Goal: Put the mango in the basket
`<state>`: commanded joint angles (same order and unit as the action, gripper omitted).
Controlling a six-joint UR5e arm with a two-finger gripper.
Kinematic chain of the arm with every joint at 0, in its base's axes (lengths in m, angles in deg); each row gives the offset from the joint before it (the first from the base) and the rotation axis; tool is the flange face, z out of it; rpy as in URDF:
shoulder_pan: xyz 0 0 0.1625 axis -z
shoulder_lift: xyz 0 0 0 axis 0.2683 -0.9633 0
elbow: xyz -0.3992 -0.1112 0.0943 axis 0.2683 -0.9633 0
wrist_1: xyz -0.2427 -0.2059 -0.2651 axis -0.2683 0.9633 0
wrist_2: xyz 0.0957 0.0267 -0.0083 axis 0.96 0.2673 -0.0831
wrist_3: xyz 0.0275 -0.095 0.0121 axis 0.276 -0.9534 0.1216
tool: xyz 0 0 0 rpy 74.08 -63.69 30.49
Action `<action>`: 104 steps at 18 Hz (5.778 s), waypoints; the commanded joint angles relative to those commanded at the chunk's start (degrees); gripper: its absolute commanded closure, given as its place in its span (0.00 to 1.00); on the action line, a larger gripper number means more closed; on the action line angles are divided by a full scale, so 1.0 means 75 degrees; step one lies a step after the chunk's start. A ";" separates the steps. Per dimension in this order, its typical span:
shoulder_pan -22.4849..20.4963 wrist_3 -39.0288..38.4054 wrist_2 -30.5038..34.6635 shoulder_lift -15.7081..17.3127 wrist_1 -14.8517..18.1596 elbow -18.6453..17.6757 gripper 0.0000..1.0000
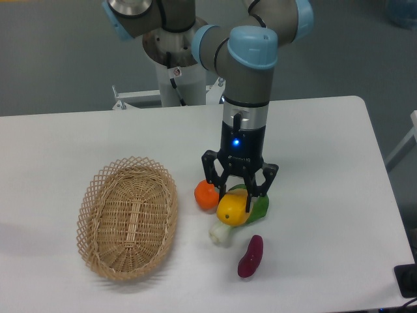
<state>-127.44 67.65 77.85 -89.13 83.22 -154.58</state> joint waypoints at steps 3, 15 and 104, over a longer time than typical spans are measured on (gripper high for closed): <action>0.0024 -0.0128 0.0000 0.0012 0.0000 -0.0012 0.53; 0.1462 -0.2002 0.1074 -0.0210 -0.0047 -0.0222 0.53; 0.0164 0.1958 0.2496 0.1031 0.2953 -0.0070 0.00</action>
<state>-126.21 82.33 96.57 -81.40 105.37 -155.11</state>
